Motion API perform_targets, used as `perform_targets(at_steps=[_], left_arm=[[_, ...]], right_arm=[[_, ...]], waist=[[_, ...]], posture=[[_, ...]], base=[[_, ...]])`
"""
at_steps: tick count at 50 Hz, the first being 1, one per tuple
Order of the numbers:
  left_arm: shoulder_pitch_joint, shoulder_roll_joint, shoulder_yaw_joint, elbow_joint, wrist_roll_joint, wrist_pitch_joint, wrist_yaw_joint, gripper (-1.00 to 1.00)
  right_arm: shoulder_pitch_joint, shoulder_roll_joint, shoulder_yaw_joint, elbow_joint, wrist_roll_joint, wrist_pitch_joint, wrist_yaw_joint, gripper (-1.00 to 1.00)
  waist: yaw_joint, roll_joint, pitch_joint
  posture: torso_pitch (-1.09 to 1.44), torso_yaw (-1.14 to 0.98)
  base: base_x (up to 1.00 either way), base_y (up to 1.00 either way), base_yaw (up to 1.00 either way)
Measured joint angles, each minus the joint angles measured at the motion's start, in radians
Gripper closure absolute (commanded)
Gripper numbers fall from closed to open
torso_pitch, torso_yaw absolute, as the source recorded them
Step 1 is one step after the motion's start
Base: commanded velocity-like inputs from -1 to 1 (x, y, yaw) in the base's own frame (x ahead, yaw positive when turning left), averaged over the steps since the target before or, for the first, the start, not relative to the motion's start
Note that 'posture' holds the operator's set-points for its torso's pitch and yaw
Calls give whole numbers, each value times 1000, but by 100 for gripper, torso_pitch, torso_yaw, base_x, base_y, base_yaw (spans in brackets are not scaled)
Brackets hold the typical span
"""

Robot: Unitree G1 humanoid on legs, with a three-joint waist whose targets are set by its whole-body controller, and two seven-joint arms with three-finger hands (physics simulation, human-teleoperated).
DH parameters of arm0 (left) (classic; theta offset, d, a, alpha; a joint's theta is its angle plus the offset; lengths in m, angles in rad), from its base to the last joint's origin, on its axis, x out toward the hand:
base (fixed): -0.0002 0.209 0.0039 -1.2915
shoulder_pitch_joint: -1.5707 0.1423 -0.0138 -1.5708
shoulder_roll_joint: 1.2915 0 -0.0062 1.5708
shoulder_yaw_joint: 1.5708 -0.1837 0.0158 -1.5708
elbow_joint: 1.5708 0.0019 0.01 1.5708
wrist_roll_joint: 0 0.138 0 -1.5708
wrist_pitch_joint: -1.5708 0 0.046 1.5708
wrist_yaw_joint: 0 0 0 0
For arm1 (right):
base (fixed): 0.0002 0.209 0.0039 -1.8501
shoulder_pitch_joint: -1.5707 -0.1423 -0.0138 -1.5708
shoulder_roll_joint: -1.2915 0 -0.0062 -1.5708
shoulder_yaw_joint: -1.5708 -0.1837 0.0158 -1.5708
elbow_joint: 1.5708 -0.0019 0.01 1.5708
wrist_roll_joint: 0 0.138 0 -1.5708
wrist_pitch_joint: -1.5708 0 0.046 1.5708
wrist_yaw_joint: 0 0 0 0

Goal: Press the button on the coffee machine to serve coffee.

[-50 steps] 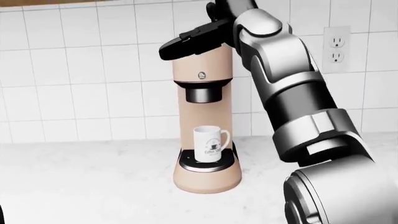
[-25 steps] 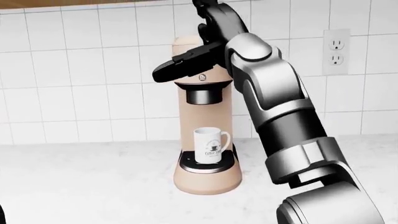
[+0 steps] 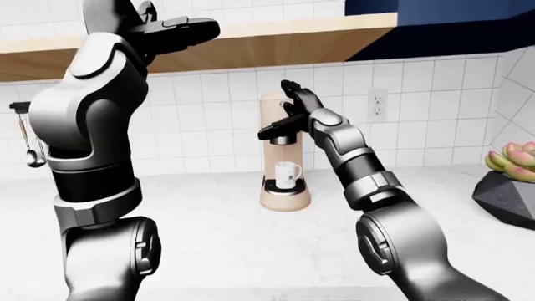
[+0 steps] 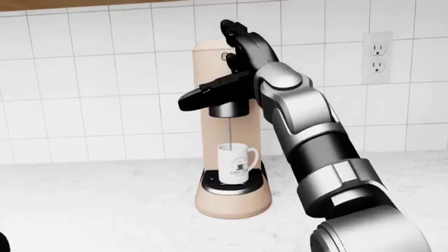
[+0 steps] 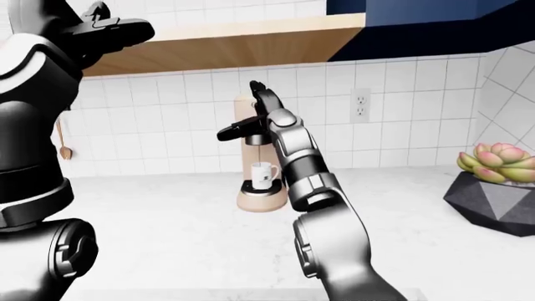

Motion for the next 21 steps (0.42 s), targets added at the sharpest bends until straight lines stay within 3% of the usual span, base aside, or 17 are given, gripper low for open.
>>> perform_targets(at_steps=[21], left_arm=[[0,3,5,-21,-5,8,2,-100]], right_arm=[[-46,16,0,83,-6,-49,-7,-100]], waist=[[-2,0,0]], posture=[[-109,0]], base=[[0,0,0]])
